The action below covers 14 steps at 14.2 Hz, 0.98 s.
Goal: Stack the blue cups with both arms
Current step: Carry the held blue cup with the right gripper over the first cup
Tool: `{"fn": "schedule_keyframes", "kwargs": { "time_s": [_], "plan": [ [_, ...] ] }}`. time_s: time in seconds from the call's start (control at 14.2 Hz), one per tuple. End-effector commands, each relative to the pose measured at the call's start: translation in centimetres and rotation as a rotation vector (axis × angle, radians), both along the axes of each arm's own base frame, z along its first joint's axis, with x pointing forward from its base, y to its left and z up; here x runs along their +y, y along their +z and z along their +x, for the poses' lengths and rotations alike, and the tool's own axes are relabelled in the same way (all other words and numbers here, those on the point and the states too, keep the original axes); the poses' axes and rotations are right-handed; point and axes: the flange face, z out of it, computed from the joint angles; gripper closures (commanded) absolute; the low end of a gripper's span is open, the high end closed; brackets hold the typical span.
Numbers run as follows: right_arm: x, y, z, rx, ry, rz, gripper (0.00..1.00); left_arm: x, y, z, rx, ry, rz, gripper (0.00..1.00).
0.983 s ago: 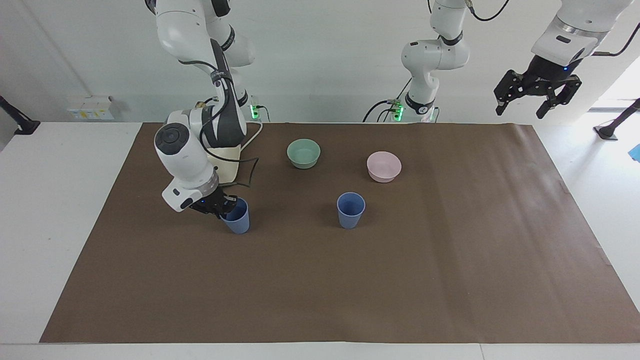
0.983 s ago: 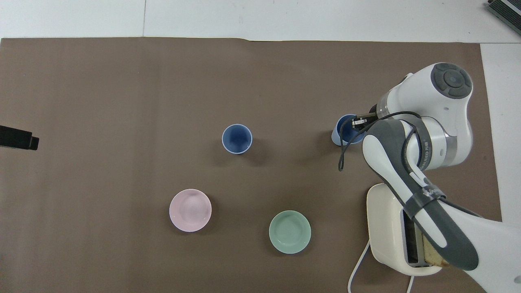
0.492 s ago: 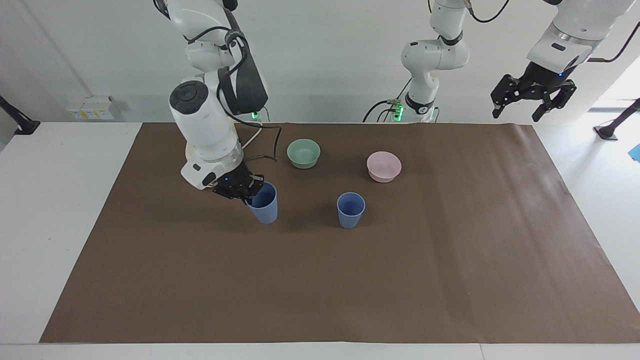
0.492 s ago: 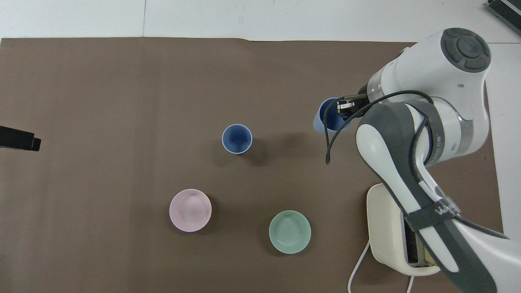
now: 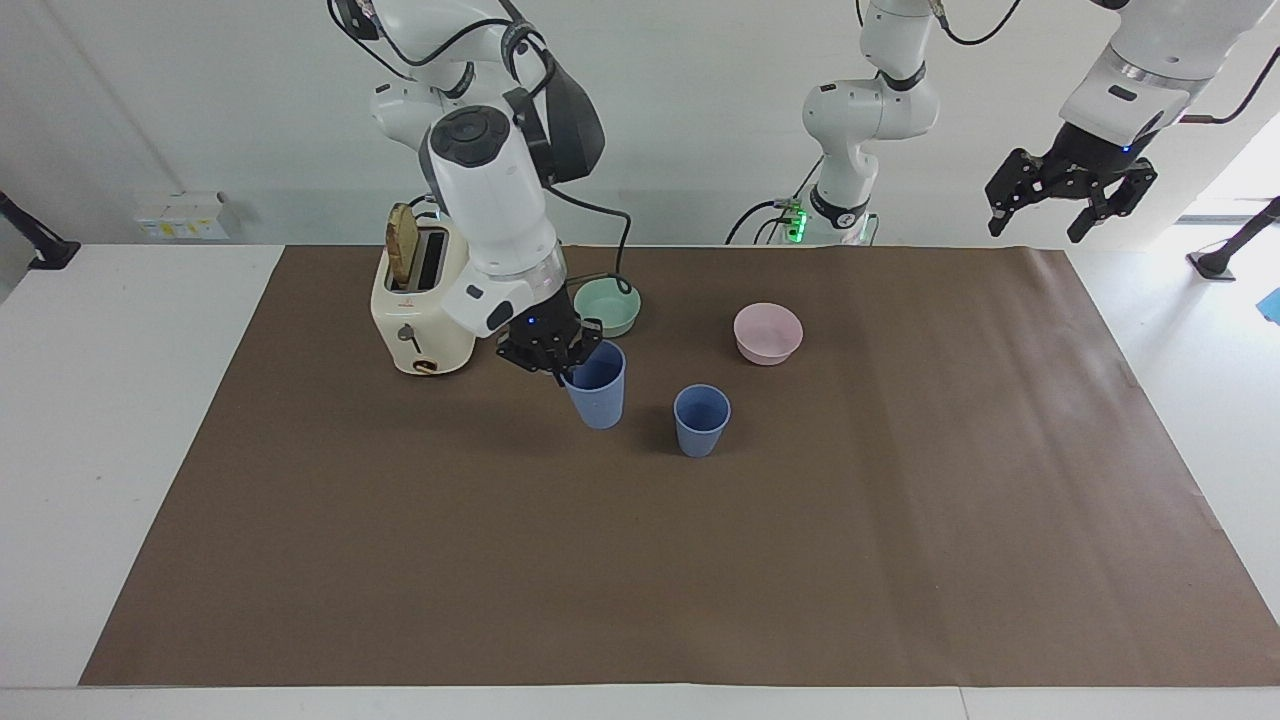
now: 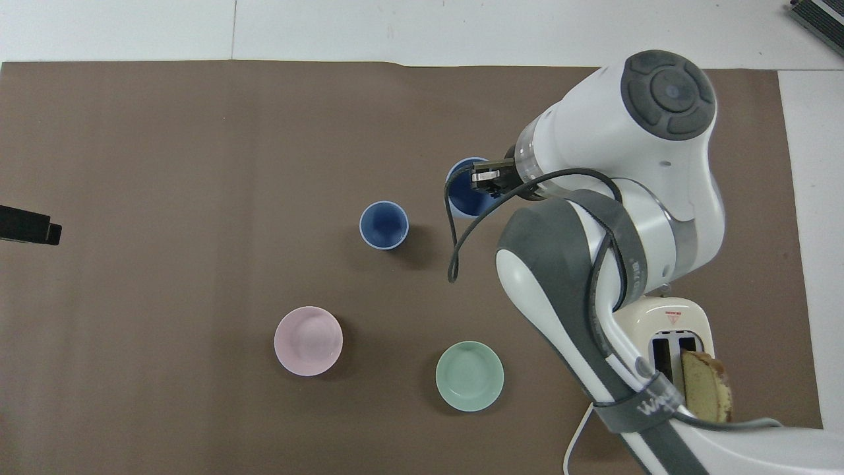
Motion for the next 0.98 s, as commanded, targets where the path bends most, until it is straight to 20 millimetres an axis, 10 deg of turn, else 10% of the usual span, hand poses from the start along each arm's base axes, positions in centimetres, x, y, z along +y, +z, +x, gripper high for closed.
{"fn": "schedule_keyframes", "kwargs": {
  "time_s": [0.0, 0.91],
  "plan": [
    [2.1, 0.5, -0.1, -0.009, 0.007, 0.02, 1.0, 0.2, 0.1, -0.7, -0.003, 0.008, -0.01, 0.0],
    [10.8, -2.5, -3.1, 0.007, 0.09, 0.078, 1.0, 0.2, 0.1, -0.7, -0.003, 0.008, -0.01, 0.0]
  ]
}}
